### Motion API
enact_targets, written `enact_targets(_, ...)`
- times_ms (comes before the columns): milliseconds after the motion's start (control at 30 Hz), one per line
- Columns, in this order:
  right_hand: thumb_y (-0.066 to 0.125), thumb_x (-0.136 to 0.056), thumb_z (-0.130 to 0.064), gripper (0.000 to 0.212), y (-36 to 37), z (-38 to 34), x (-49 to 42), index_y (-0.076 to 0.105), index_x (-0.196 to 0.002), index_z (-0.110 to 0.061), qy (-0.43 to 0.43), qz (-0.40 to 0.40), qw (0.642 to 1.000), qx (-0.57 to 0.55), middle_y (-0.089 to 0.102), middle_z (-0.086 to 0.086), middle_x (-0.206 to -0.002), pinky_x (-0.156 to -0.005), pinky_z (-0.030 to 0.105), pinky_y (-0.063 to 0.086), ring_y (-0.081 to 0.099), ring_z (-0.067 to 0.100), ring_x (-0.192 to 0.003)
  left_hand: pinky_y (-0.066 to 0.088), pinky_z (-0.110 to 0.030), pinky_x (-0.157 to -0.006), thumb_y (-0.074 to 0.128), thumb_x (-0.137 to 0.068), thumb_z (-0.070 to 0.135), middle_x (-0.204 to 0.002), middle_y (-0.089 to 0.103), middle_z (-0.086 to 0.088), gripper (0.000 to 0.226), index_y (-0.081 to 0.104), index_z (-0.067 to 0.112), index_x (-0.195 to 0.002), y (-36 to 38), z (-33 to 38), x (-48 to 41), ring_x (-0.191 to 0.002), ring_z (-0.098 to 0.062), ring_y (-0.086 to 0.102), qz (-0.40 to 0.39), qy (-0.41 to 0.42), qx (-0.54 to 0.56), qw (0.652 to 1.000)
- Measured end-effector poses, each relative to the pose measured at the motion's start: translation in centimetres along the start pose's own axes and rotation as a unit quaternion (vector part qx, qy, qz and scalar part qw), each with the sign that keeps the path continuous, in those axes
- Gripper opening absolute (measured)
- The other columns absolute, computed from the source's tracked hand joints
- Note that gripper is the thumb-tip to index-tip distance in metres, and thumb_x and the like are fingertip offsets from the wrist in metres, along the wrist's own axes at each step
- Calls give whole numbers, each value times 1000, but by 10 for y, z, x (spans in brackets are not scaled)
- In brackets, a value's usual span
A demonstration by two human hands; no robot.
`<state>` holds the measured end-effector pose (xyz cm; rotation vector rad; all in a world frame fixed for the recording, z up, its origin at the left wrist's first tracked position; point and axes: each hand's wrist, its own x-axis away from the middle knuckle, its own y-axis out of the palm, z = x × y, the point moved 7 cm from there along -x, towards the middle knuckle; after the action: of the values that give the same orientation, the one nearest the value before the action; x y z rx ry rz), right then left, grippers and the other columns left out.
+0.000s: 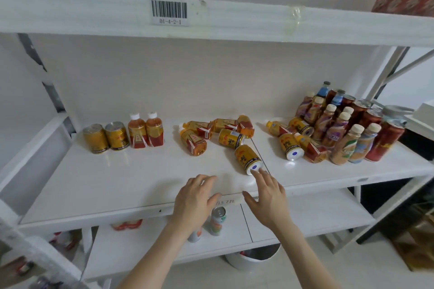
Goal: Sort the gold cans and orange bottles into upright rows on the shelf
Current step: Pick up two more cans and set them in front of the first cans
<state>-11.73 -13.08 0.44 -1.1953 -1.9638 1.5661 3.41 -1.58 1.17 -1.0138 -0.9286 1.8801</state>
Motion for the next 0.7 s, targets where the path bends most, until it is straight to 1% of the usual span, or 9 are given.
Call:
enact_targets(133,55,-87,-46,62,-1,25,-18,36,-140,-21,27,-22,999,-10,37,6,-150,-108,44,32,34,26,-137,45,-35,-92,51,-91,44,-129,56,1,43,49,26,-130,18,-2,-21,-119,-18,52,-27,-89,98,991)
enact_targets(267,54,-87,-48,63,-4,47,-46,34,-140,-23,23,-33,999,-20,37,4,-150,-107,42,32,34,24,-137,43,-34,-93,51,-91,46,-130,56,-2,45,48,26,-132,35,-3,-56,-119,-20,52,-40,-151,129,979)
enact_targets(500,47,-85,-56,67,8,81,-100,32,-142,-23,-29,-83,996,-27,40,-1,-147,-104,39,36,38,21,-132,44,-35,-93,51,-91,47,-128,58,-8,48,48,23,-132,63,1,-115,-115,-24,55,-9,-262,187,947)
enact_targets(700,50,-83,-57,69,26,87,-137,32,-141,-24,-63,-142,986,-54,47,0,-139,-97,40,40,45,24,-125,46,-33,-88,54,-90,47,-121,63,-9,49,51,17,-128,77,-2,-150,-107,-23,58,30,-346,218,912)
